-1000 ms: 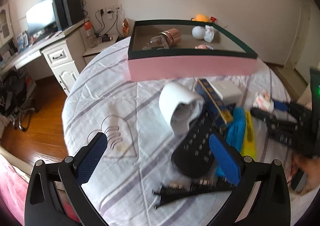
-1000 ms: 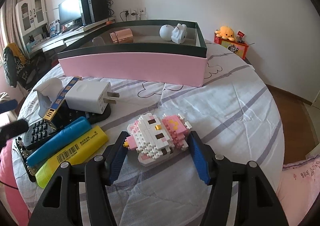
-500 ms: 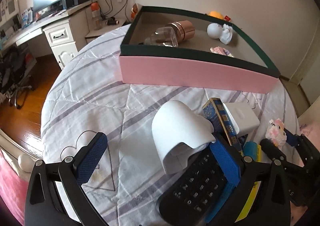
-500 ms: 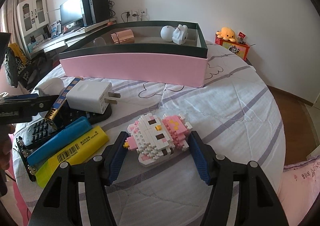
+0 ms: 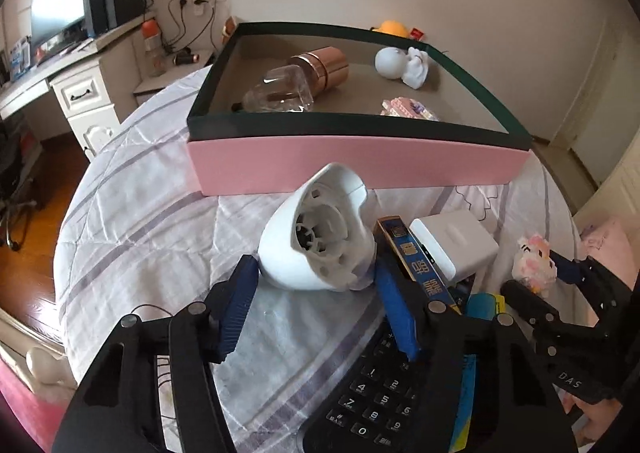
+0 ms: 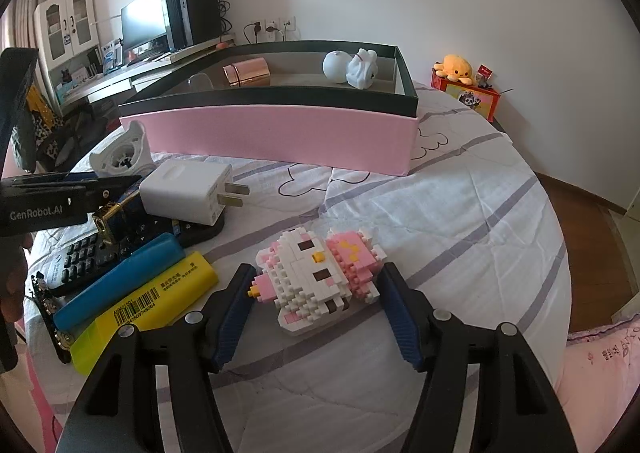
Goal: Organize rigid objects
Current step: 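Grasp the Hello Kitty lego figure with the right tool while the left tool grasps the white fan, then lift the Hello Kitty figure and white fan and carry both over the pink box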
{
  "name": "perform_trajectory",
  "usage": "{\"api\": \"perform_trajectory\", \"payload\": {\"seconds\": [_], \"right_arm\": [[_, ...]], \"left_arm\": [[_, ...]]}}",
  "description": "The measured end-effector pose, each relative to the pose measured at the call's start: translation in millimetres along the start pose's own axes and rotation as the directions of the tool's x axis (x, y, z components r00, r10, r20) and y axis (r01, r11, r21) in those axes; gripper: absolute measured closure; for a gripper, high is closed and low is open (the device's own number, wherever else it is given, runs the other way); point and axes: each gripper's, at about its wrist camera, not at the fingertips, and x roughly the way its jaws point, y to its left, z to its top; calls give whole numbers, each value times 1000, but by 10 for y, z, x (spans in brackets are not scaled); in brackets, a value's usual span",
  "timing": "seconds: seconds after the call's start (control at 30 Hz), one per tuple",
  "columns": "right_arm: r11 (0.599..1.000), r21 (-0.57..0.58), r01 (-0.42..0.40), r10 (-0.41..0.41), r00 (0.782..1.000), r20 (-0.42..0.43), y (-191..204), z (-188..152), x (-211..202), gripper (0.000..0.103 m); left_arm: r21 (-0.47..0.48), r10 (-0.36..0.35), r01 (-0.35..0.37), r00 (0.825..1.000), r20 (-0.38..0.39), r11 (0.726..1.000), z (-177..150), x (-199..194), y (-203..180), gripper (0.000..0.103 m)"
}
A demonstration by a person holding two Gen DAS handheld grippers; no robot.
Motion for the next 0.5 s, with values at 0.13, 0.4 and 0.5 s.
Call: {"api": "perform_trajectory", "payload": {"seconds": [0.13, 0.4, 0.5], "right_arm": [[1000, -2, 1, -1, 1000, 0, 2, 1, 4, 39], [1000, -2, 0, 0, 1000, -1, 2, 1, 3, 38], [1000, -2, 0, 0, 1000, 0, 2, 0, 3, 38]], "left_arm": [[-29, -3, 3, 1000, -3, 1000, 14, 4, 49, 37], [-41, 44, -44, 999, -1, 998, 78, 92, 87, 19], [-28, 8, -8, 1000, 9, 1000, 91, 124, 73, 39]]}}
